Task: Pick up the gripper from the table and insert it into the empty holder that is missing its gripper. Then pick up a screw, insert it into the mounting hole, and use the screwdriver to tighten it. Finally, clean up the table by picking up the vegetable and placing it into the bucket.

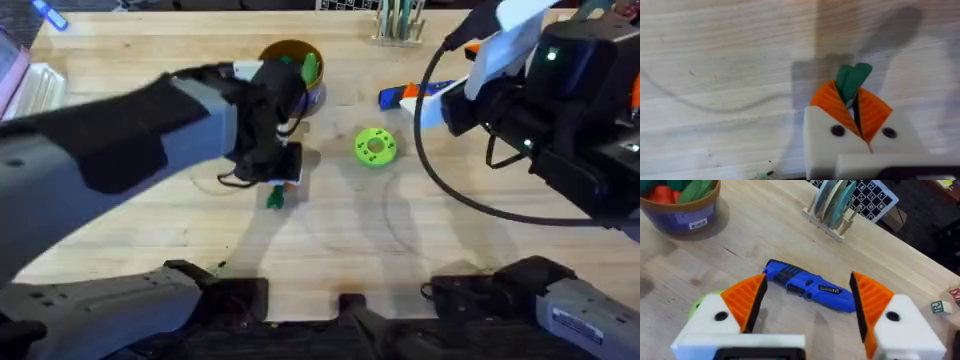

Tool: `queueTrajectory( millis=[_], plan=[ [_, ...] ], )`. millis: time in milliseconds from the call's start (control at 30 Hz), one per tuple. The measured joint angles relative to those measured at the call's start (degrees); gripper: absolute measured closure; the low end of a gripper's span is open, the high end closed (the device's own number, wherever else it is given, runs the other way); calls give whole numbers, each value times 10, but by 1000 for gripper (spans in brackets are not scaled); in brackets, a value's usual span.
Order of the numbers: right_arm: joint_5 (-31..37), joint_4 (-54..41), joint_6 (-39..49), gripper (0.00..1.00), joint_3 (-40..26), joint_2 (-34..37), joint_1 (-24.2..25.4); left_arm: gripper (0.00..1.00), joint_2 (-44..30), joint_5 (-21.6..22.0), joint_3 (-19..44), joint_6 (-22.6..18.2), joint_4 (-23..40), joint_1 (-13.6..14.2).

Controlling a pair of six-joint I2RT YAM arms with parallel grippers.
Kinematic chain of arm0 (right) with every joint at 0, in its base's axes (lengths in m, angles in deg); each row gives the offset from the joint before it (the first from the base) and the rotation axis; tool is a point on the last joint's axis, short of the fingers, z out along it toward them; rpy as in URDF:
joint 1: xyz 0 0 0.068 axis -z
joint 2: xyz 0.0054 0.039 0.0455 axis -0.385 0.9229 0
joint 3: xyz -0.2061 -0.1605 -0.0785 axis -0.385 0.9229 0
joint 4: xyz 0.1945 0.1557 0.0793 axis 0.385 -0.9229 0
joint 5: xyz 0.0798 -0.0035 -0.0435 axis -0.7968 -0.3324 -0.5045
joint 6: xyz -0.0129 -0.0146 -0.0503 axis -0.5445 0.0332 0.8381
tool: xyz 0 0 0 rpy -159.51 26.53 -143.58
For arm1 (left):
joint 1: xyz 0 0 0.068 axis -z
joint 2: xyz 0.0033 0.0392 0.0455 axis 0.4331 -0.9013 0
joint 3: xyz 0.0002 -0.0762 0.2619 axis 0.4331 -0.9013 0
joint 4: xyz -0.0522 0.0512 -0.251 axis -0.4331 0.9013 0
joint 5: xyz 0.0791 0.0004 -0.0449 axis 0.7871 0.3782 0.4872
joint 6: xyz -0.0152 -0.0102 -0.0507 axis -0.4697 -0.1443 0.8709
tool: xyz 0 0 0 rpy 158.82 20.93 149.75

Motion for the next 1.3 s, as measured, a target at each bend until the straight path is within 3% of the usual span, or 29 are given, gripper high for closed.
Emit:
queueTrajectory(
  millis=[167, 333, 600, 867, 1033, 1067, 1233, 1300],
  plan=[
    [0, 0, 0, 10, 0, 0, 0, 976, 0, 1, 117, -55, 17, -1],
    [0, 0, 0, 9, 0, 0, 0, 976, 3, 19, 208, -99, -77, -9],
    [0, 0, 0, 10, 0, 0, 0, 976, -27, 53, 211, -102, -234, -31],
    [0, -24, 0, 10, 0, 0, 0, 976, -128, 107, 211, -57, -254, -32],
    [0, -41, 0, 10, 0, 0, 0, 976, -138, 118, 211, -42, -260, -32],
    [0, -45, 0, 10, 0, 0, 0, 905, -138, 119, 211, -42, -260, -32],
    [0, -46, -13, 9, 0, 0, 0, 106, -137, 122, 211, -37, -262, -32],
    [0, -47, -32, 10, 0, 0, 0, 23, -134, 123, 212, -34, -255, -32]
  ],
)
